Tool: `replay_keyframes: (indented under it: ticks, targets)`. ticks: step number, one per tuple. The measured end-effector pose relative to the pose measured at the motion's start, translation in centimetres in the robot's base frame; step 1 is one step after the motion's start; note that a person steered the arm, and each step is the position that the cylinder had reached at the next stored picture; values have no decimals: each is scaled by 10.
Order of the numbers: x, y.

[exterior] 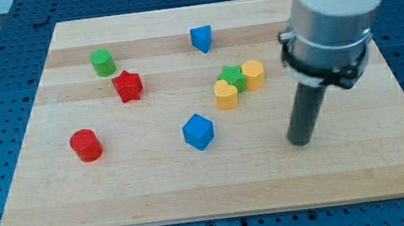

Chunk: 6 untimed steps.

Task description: Push the blue cube to the yellow heart

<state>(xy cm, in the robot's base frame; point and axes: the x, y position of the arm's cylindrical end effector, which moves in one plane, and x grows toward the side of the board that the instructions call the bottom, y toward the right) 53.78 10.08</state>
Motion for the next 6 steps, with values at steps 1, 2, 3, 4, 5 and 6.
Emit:
replay_keyframes:
  ticks: [1,2,3,4,5,6]
  targets:
    - [5,-71]
    - [7,-126]
    - [11,-173]
    - [9,-191]
    - [-1,-167]
    - [-11,-132]
